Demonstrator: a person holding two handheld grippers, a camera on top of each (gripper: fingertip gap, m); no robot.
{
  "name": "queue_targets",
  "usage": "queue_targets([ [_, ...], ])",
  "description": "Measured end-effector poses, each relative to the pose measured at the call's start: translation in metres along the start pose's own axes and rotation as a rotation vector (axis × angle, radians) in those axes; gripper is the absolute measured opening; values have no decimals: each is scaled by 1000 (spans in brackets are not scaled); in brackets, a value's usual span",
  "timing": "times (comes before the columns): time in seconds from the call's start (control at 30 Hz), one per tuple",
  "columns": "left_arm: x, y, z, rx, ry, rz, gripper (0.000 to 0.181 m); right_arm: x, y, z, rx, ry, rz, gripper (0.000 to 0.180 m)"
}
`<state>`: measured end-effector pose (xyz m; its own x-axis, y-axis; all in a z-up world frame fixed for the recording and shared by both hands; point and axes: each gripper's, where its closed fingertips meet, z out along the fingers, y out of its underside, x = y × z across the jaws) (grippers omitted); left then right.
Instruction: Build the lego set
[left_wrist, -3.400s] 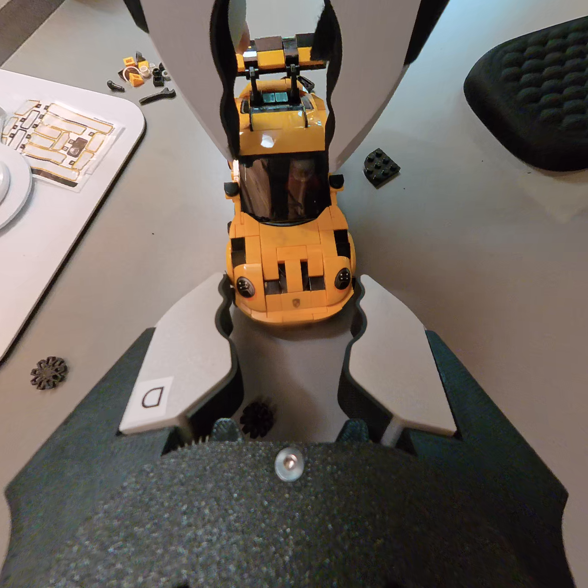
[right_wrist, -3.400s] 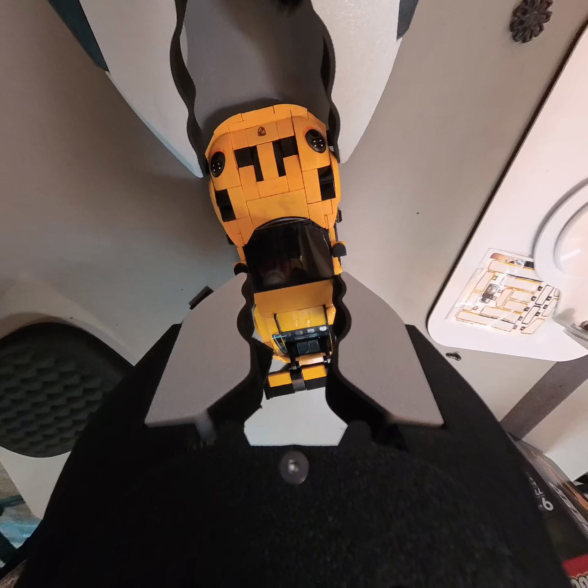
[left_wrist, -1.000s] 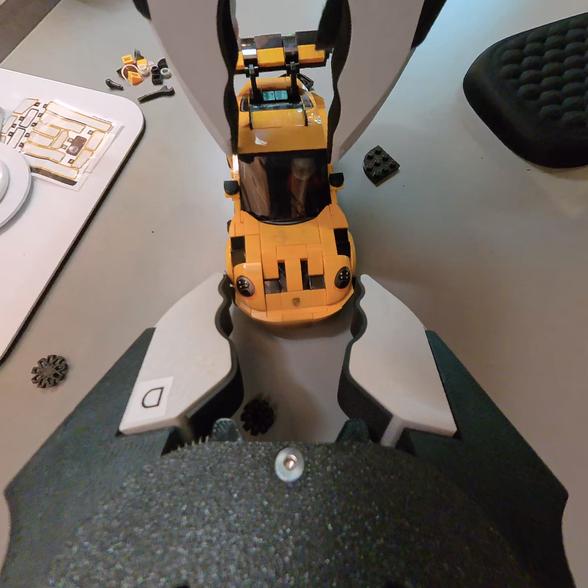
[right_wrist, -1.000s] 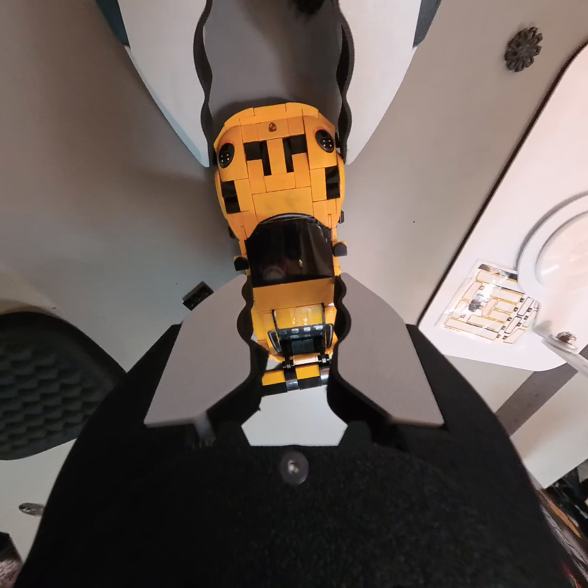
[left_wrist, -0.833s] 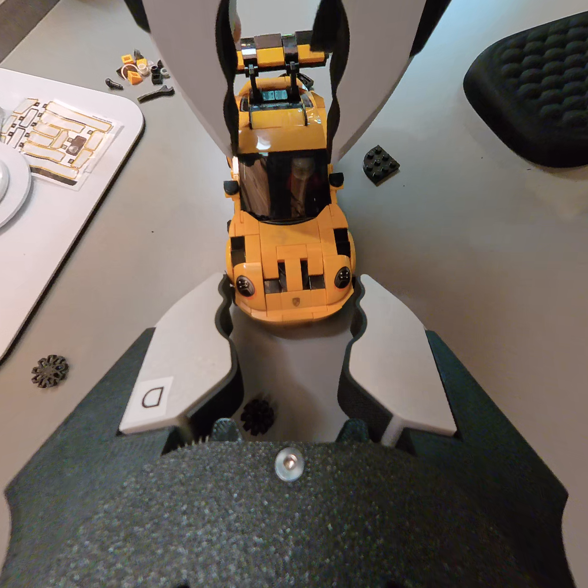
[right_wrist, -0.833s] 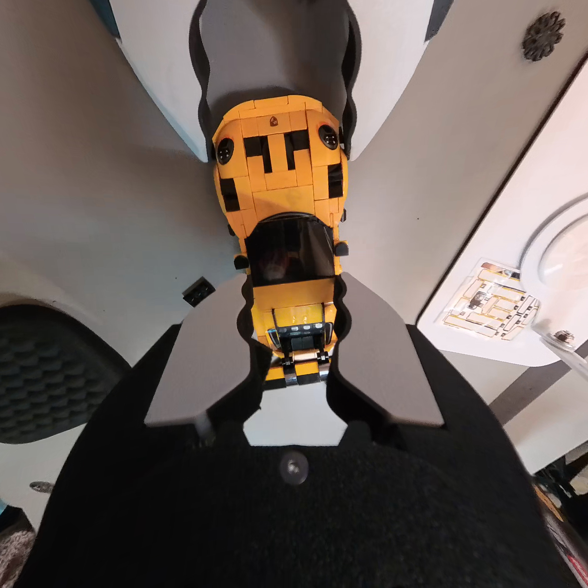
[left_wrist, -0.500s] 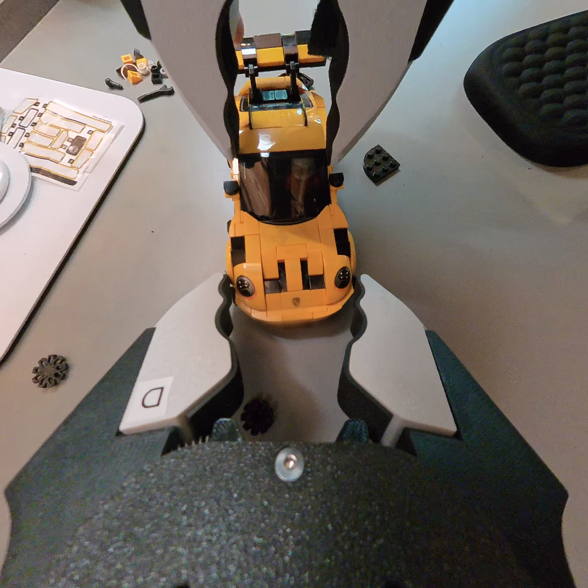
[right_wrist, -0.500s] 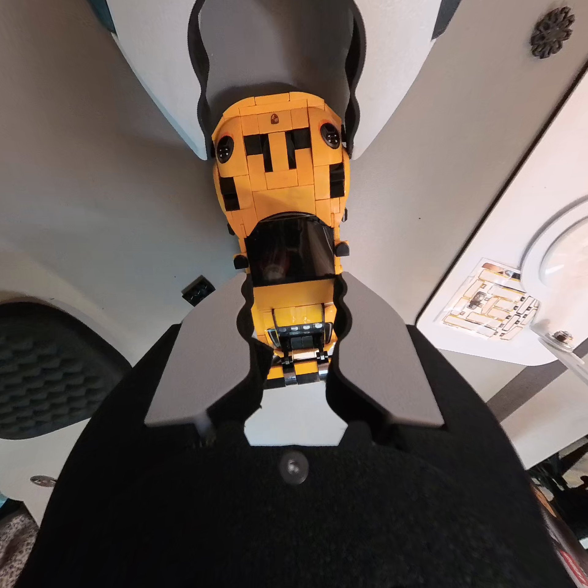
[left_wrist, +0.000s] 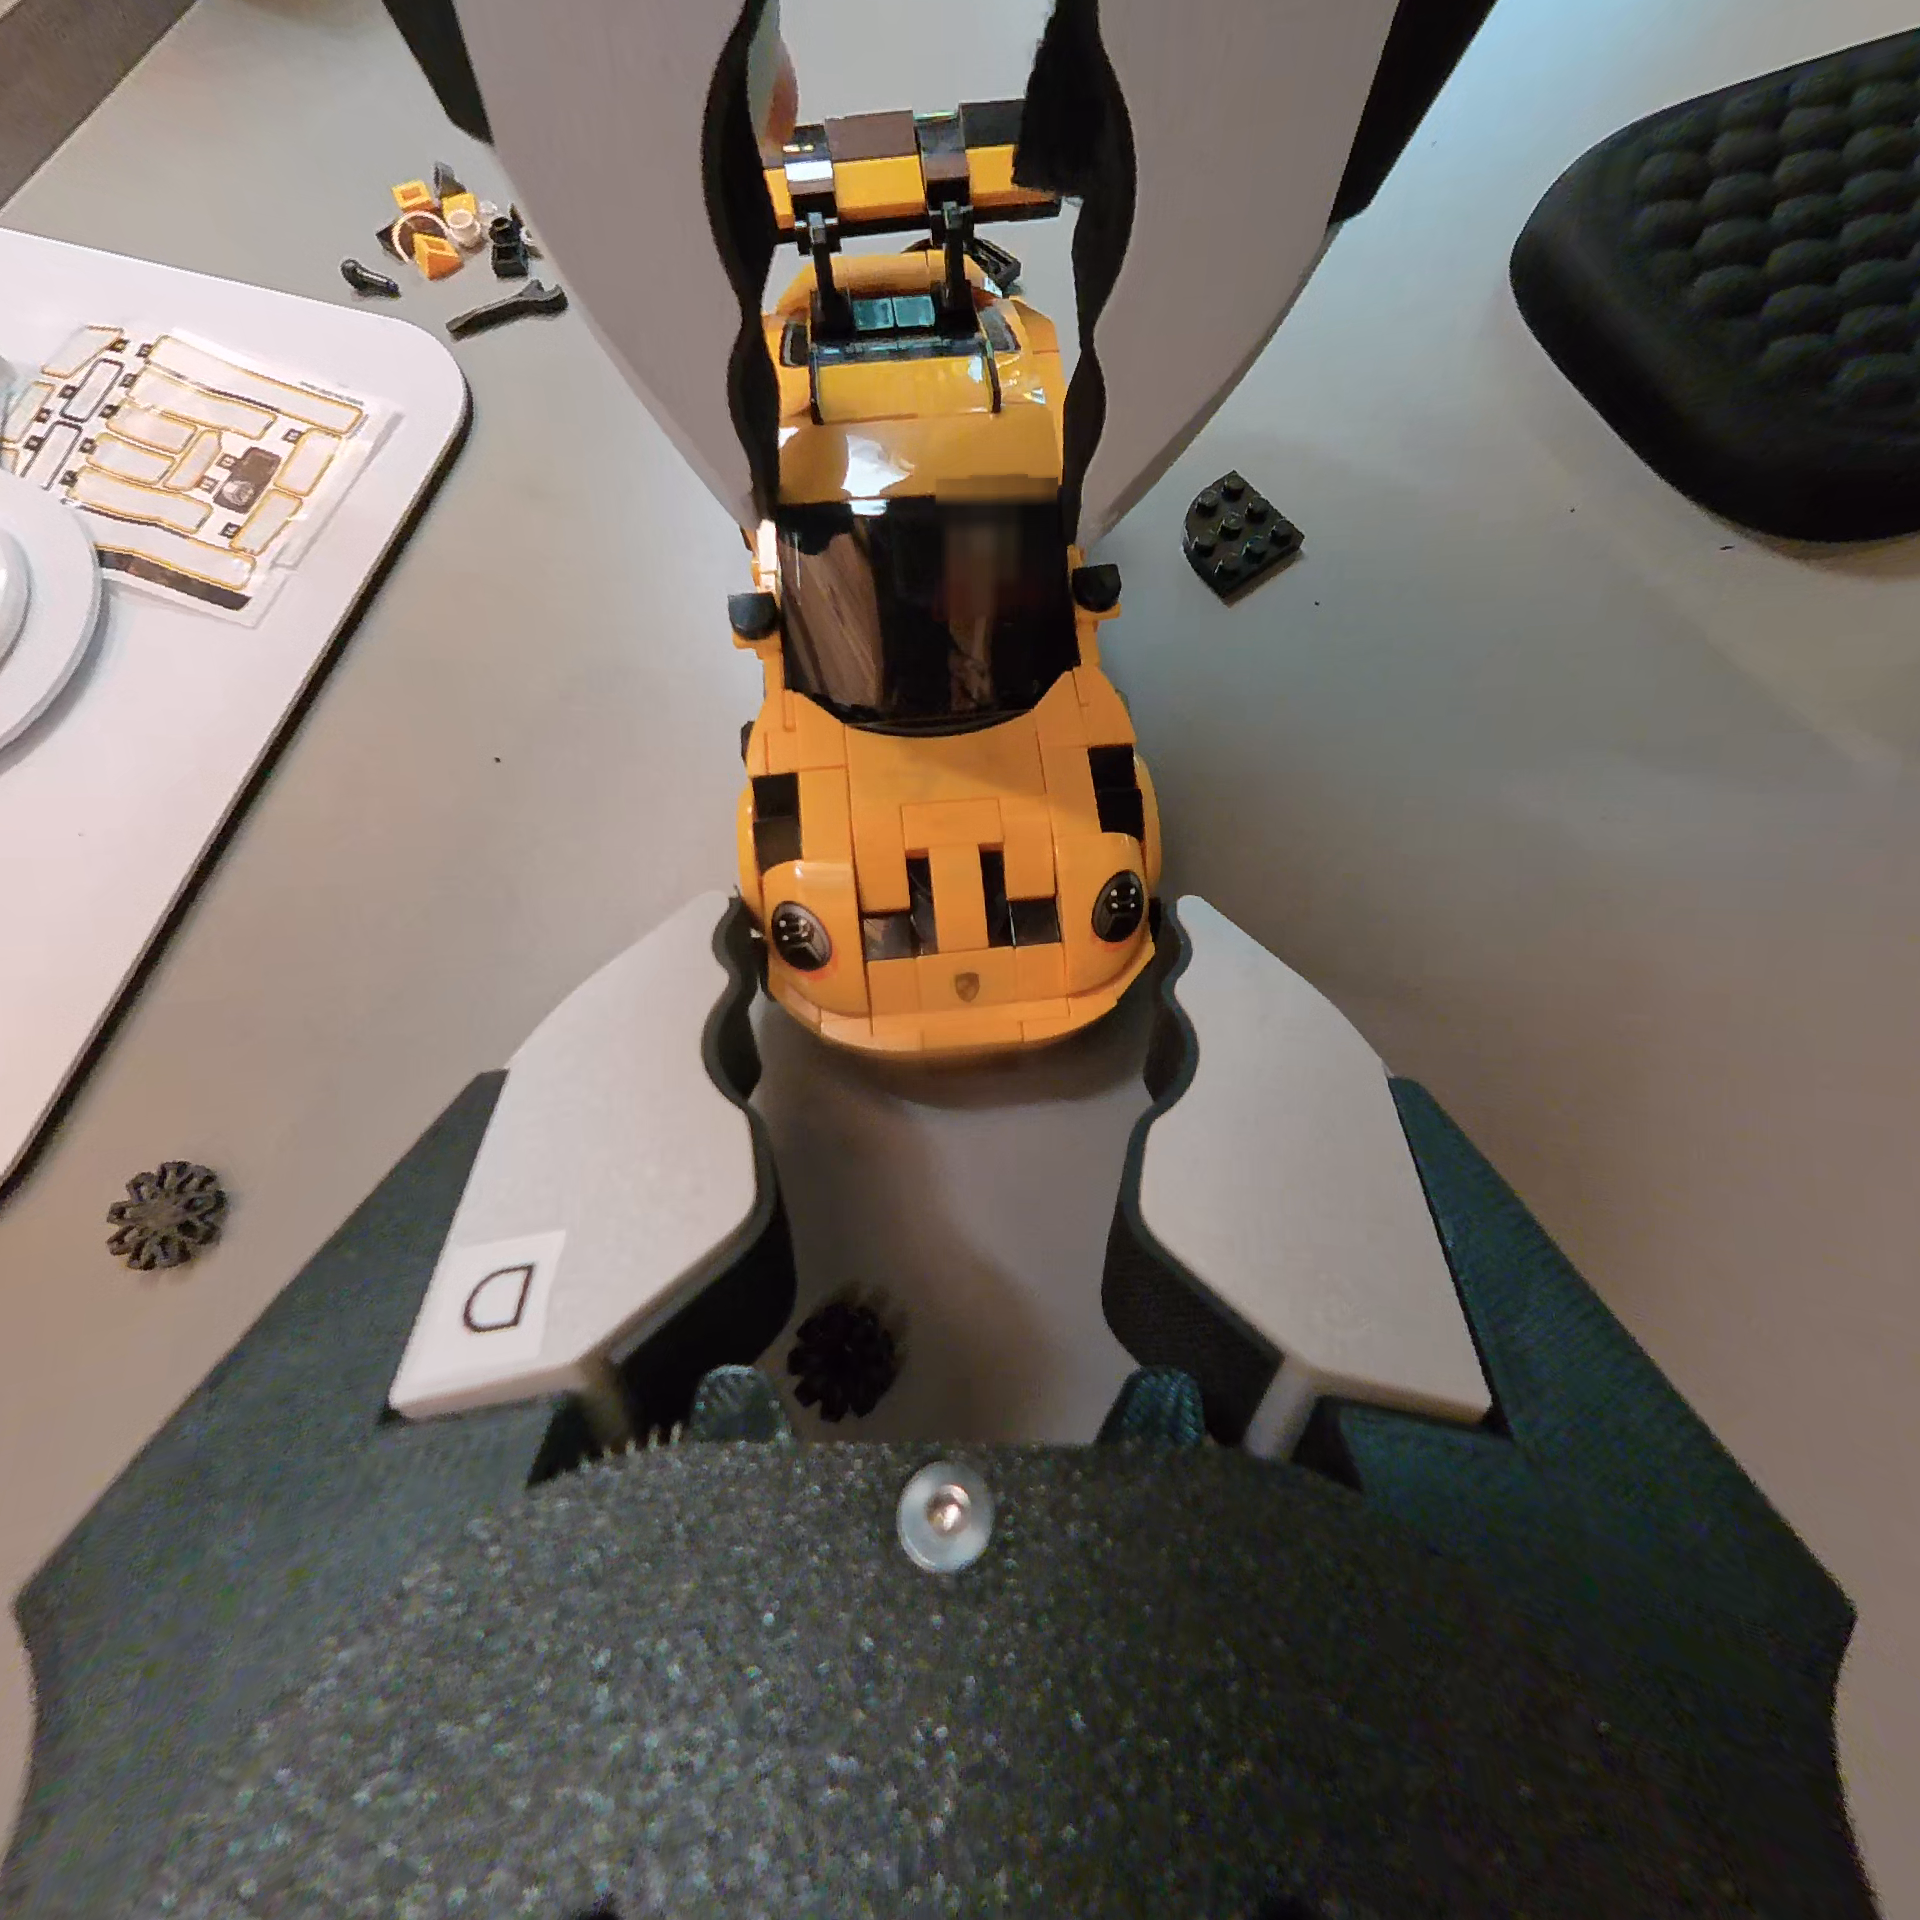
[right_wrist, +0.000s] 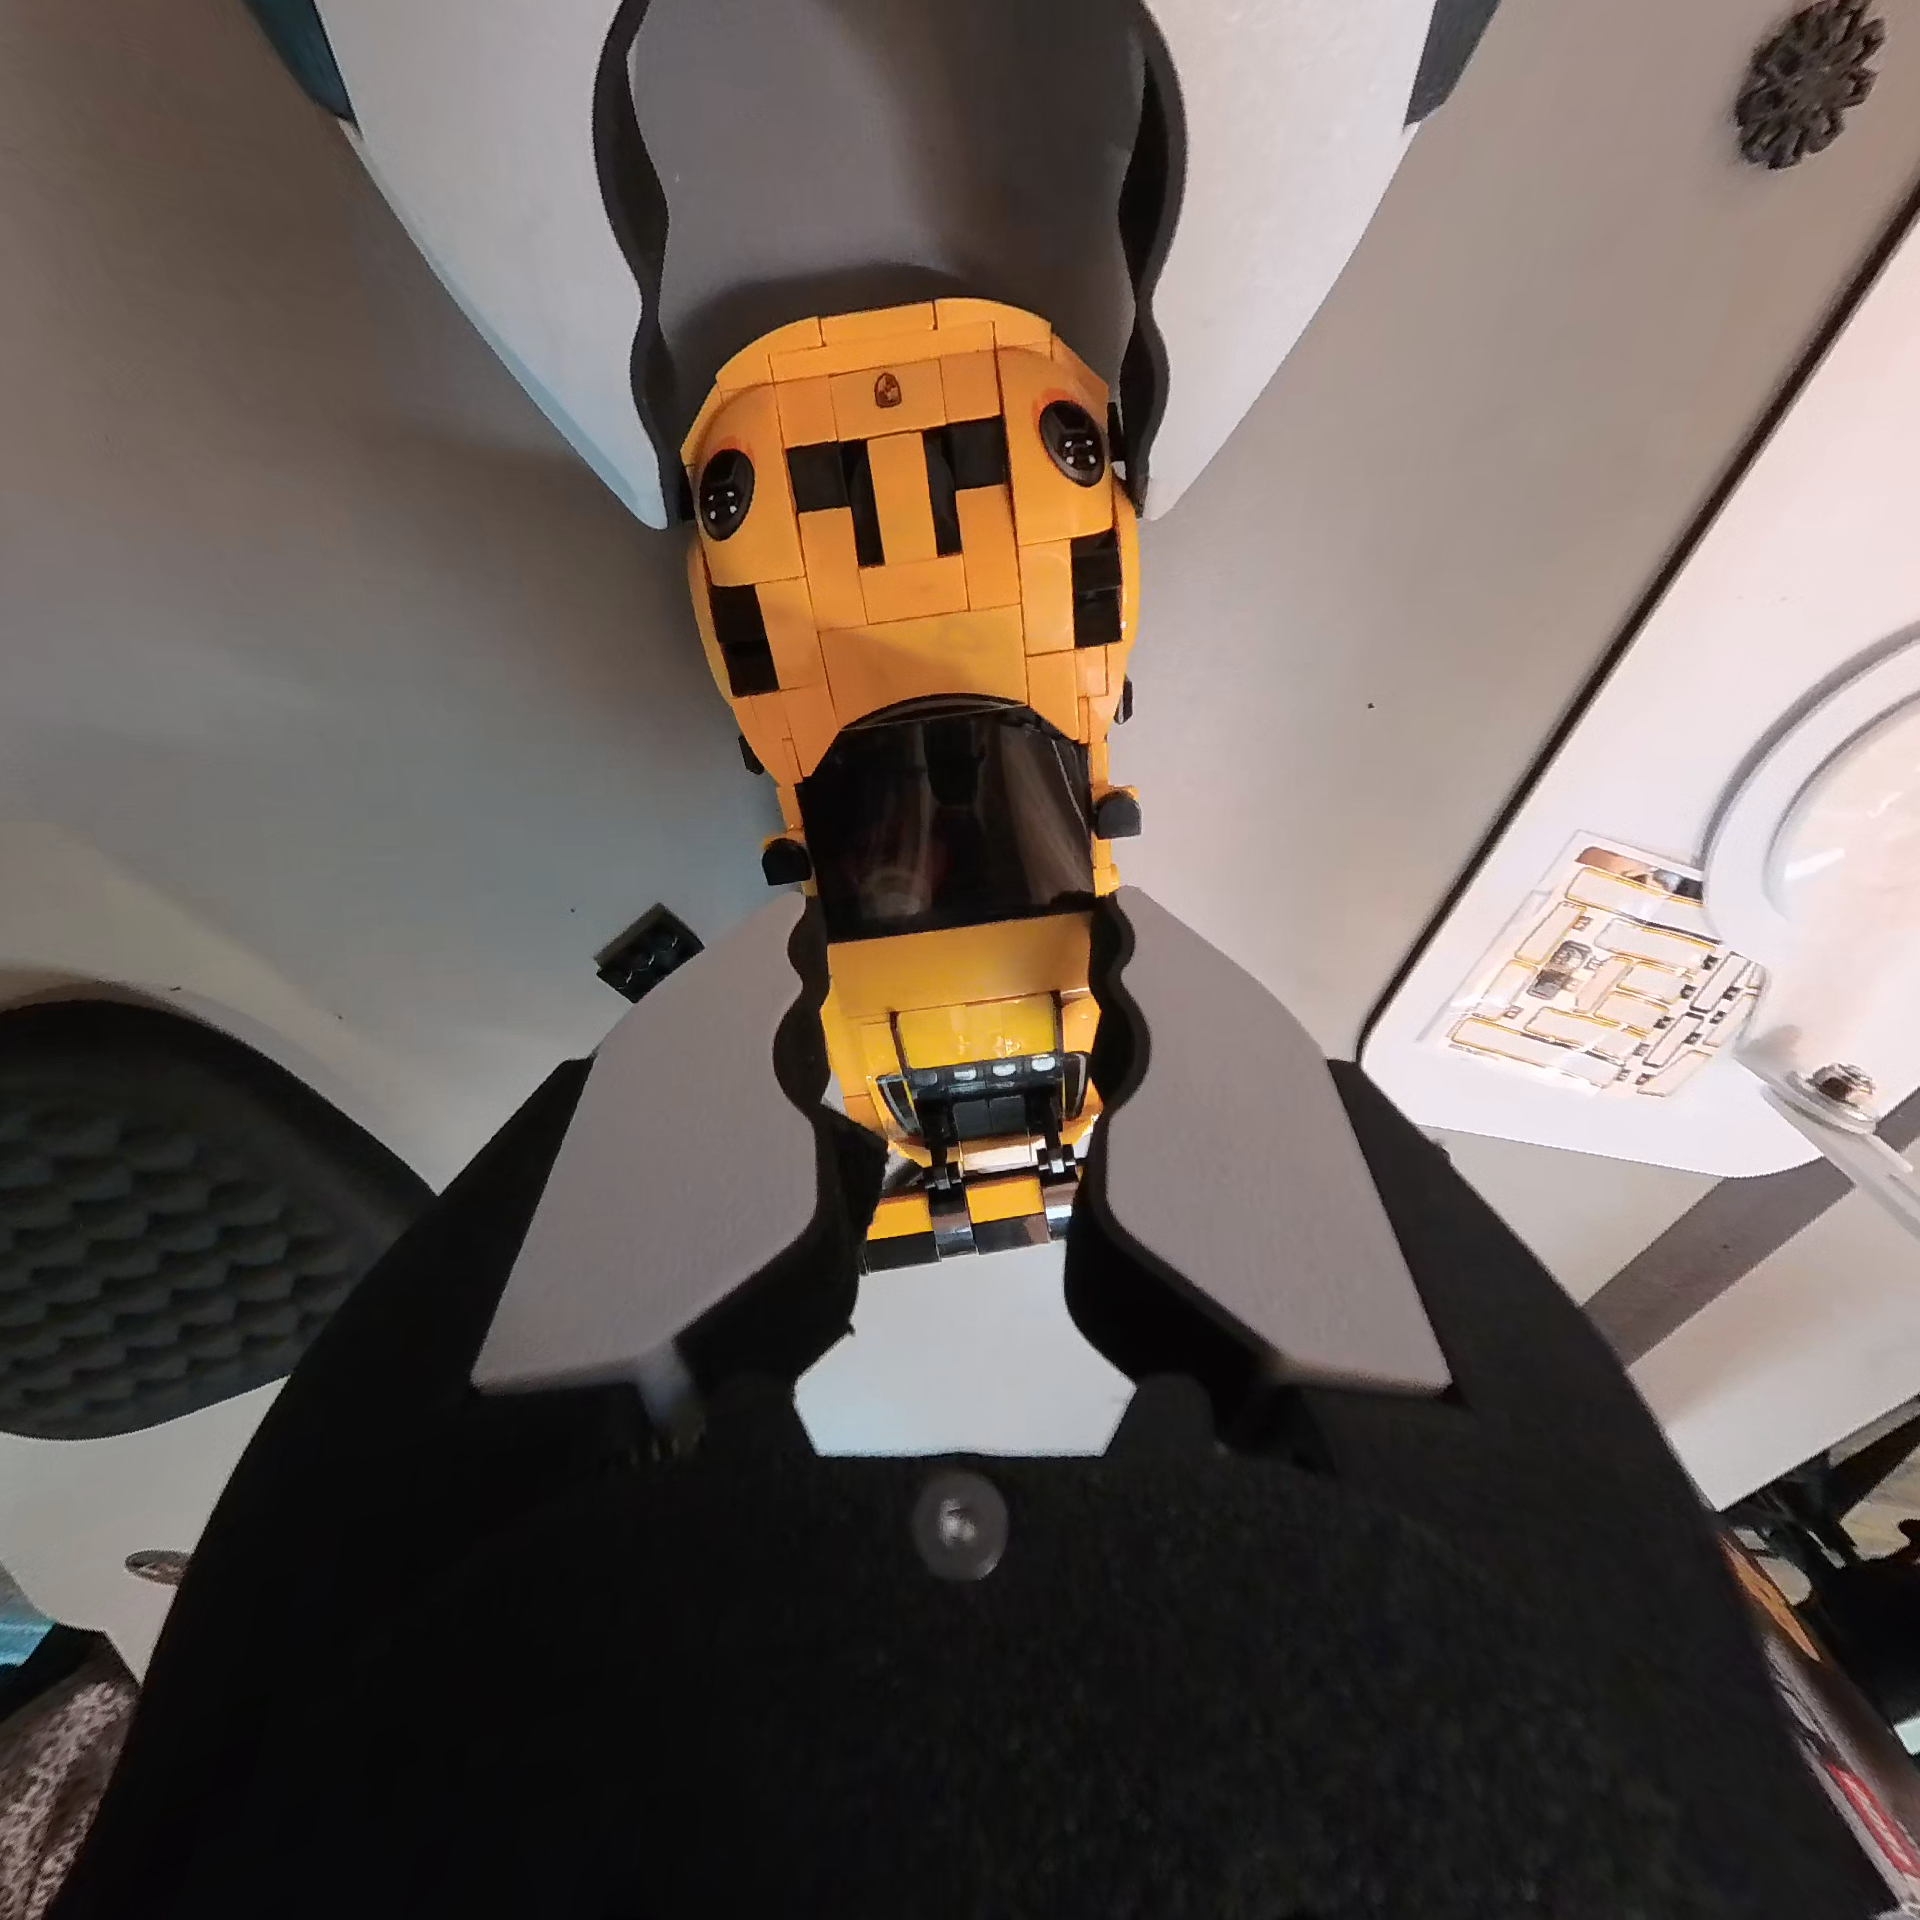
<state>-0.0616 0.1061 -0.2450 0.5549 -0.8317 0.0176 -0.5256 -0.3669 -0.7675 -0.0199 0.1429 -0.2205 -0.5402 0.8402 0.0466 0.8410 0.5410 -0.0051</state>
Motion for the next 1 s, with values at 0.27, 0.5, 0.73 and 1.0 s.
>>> queue_targets([
  [0.27, 0, 1, -1, -4, -2, 0, 73, 0, -3, -2, 66, 26, 33, 49],
  [0.5, 0, 1, -1, -4, 3, -1, 73, 14, -30, -22, 322, 86, 182, 17],
  [0.73, 0, 2, -1, -4, 2, 1, 73, 14, -29, 3, 267, 80, 193, 0],
  [1.0, 0, 1, 0, 3, -4, 4, 73, 14, -31, 7, 250, 64, 257, 0],
])
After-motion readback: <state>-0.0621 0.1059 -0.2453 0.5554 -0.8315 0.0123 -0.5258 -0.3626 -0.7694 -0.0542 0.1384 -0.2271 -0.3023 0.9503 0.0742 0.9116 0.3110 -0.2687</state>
